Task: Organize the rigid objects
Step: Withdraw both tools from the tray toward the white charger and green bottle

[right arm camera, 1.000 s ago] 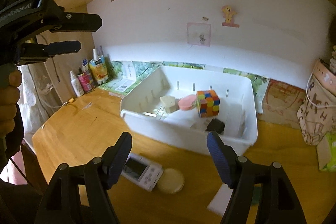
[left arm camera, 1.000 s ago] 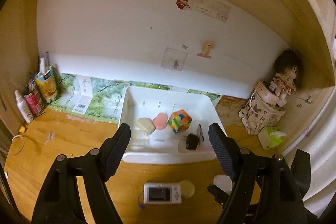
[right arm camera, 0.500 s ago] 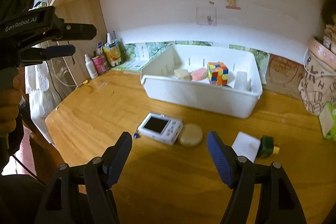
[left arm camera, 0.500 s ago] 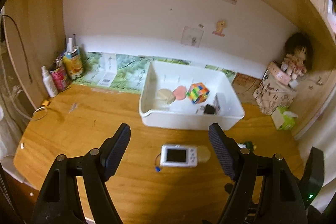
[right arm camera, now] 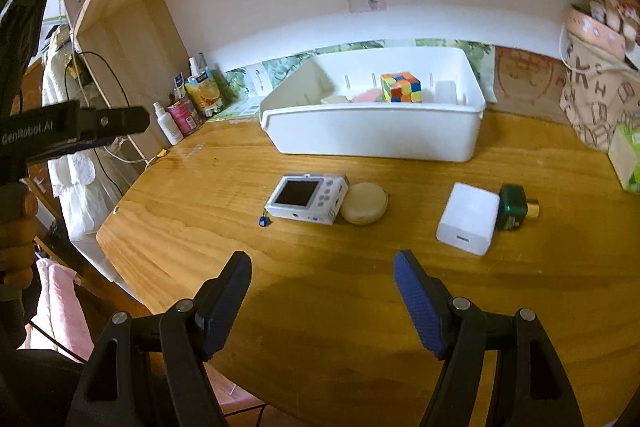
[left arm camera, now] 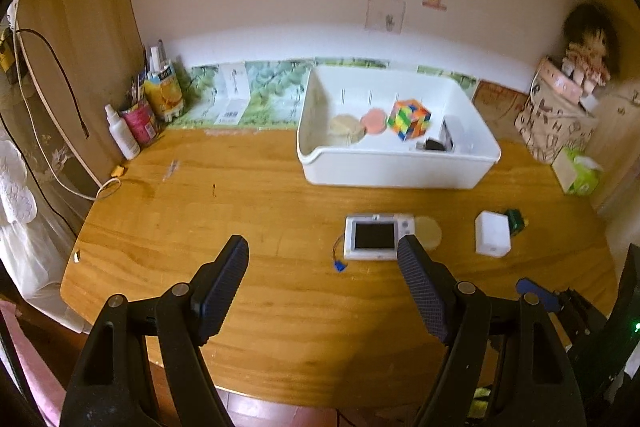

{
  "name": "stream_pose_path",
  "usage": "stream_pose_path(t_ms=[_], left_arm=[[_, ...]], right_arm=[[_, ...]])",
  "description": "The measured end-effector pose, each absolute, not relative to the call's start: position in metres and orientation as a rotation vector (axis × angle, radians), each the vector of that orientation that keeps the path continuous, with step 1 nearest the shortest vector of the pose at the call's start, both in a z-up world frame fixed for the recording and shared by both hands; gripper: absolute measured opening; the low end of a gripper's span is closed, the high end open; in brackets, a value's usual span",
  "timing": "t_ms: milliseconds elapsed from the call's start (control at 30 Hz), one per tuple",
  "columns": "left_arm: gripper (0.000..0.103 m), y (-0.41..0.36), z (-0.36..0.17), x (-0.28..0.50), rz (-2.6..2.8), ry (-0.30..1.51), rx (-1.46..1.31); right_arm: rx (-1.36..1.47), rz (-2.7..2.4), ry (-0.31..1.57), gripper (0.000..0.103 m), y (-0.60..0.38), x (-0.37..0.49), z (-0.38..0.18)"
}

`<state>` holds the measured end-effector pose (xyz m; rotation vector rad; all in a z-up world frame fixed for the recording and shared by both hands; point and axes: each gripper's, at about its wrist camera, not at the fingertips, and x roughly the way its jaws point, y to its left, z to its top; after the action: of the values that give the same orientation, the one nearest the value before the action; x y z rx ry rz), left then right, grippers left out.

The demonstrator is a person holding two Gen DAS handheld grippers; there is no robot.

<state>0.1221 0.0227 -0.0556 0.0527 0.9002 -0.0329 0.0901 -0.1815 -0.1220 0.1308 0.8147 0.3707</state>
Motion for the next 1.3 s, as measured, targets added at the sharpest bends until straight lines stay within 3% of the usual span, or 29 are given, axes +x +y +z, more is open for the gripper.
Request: stream_pose_path(t_ms=[633,1033,1300], left_arm=[[0.080,-0.009,-0.093,0.156,-0.141,1.009,0.234],[0.080,-0.058,-0.128,0.160,-0.394,0.883,0.788],[0.080,-0.068,-0.147,0.178,-0.546,0.890,0.922]], right_arm=[[0.310,0.187,0.939,0.075,-0.225,0.112,-0.162],[0.436,-0.006,0.948,0.075,-0.258,0.131,-0.182],[0.415,-0.053,0.942,0.075,-0.249,0.145,-0.188]])
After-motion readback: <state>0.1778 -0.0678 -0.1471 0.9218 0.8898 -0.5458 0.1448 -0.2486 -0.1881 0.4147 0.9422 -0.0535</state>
